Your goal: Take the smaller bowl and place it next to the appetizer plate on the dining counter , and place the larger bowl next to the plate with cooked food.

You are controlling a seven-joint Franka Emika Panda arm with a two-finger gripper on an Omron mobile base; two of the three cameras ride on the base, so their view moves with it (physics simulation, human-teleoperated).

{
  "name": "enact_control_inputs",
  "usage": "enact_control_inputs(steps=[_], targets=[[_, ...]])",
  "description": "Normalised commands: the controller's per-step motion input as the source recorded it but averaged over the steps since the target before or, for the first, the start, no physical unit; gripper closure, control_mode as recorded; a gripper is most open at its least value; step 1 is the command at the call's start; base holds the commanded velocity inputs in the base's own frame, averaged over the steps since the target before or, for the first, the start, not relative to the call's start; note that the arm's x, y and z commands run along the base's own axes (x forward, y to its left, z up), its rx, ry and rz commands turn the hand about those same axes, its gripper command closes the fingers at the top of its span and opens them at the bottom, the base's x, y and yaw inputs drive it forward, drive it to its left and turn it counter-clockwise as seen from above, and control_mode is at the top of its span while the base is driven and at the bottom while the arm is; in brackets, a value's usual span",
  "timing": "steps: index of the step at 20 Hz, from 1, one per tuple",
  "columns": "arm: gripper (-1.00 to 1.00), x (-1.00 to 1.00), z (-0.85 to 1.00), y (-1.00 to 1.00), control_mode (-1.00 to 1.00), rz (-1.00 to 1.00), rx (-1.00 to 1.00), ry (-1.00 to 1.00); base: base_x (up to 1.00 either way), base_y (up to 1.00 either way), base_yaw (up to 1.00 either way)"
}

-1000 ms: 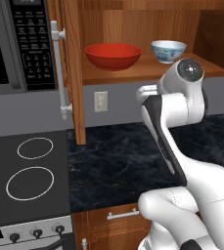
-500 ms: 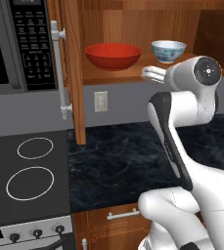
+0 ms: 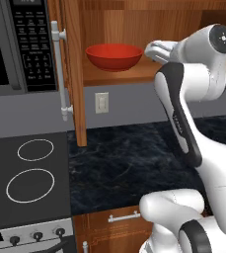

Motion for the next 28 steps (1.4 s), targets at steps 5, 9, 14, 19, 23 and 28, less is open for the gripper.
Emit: enact_control_inputs(steps=[5,9,14,19,23,28], targets=[[-1.00,0.46,-0.01,0.00,-1.00,0.00,0.00,0.00,0.00,0.00,0.00],[-1.00,0.59,-0.08,0.08,-1.00,0.00,0.00,0.02,0.00,0.00,0.00],[-1.00,0.62,-0.09,0.19,-1.00,0.00,0.00,0.05,0.00,0.00,0.00],[-1.00,0.64,-0.05,0.09,-1.00,0.00,0.00,0.11,0.00,0.00,0.00],[-1.00,0.58,0.00,0.03,-1.00,0.00,0.00,0.01,0.00,0.00,0.00],[-1.00,0.57,-0.02,0.05,-1.00,0.00,0.00,0.00,0.00,0.00,0.00]])
